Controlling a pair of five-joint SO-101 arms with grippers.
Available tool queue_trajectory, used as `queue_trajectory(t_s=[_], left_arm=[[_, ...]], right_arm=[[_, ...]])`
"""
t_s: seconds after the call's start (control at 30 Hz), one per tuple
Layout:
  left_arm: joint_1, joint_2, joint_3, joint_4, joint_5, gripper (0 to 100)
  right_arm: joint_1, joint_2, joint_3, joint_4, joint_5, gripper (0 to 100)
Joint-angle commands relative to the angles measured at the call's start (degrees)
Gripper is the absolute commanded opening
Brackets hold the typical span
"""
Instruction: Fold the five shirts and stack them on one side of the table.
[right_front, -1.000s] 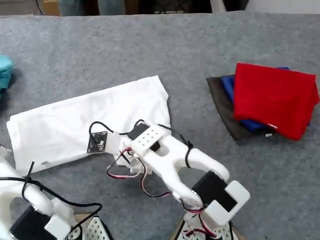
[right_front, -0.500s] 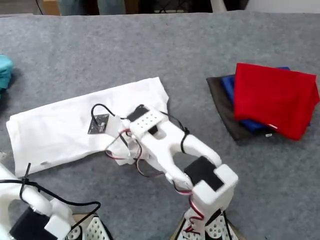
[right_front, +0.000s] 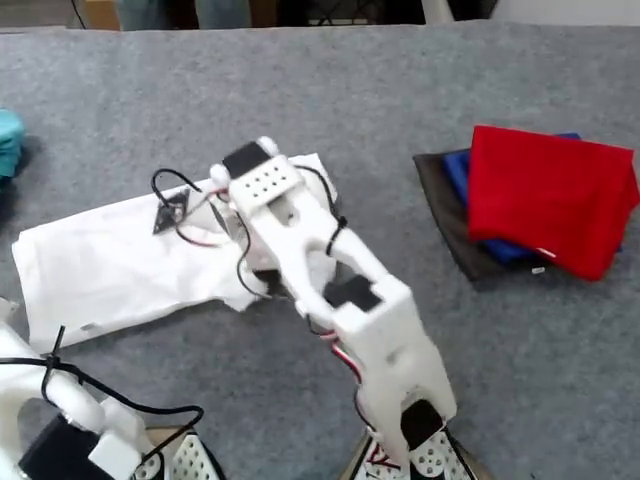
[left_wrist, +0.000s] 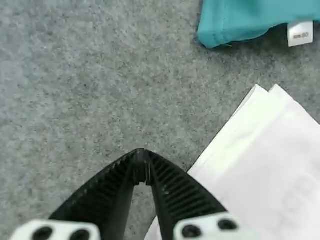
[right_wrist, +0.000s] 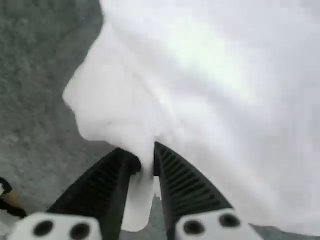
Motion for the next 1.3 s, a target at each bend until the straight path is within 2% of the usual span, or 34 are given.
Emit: queue_trajectory(t_s=[0.0,0.17,0.47,0.57,0.67,0.77,0.9,1.0,1.13,1.2,1.27], left_arm=[[0.75,-1.32,-0.31,-0.70,0.26,3],[0.84,-1.58,-0.04,-0.70,0.26,3],[1.01,-1.41,0.04,-0.70,0.26,3],[1.01,-1.41,0.04,-0.70,0.26,3],[1.01,-1.41,0.13,-0.62,0.26,3],[1.10,-1.32,0.13,-0.62,-0.18,3],[1.10,-1.49,0.13,-0.62,-1.41,3],[1.10,-1.58,0.13,-0.62,-1.41,3],[1.10,-1.32,0.13,-0.62,-1.41,3],[1.10,-1.23,0.13,-0.62,-1.41,3],[1.10,-1.23,0.13,-0.62,-1.41,3]], right_arm=[[0.62,6.11,-15.69,1.05,2.02,1.3],[0.62,15.08,-27.56,1.05,7.21,1.5],[0.79,22.02,-42.51,1.05,7.56,2.1],[1.14,22.64,-43.38,1.05,7.56,11.9],[1.23,22.20,-43.74,1.14,5.89,23.7],[2.11,21.32,-43.47,1.05,-0.18,25.1],[3.08,20.00,-44.18,1.05,-3.08,25.1],[3.96,17.71,-44.97,1.14,-7.82,23.0],[4.84,13.05,-45.32,1.23,-11.78,0.3],[4.92,11.12,-45.14,1.41,-13.63,4.5],[5.01,9.54,-45.05,1.41,-16.09,1.0]])
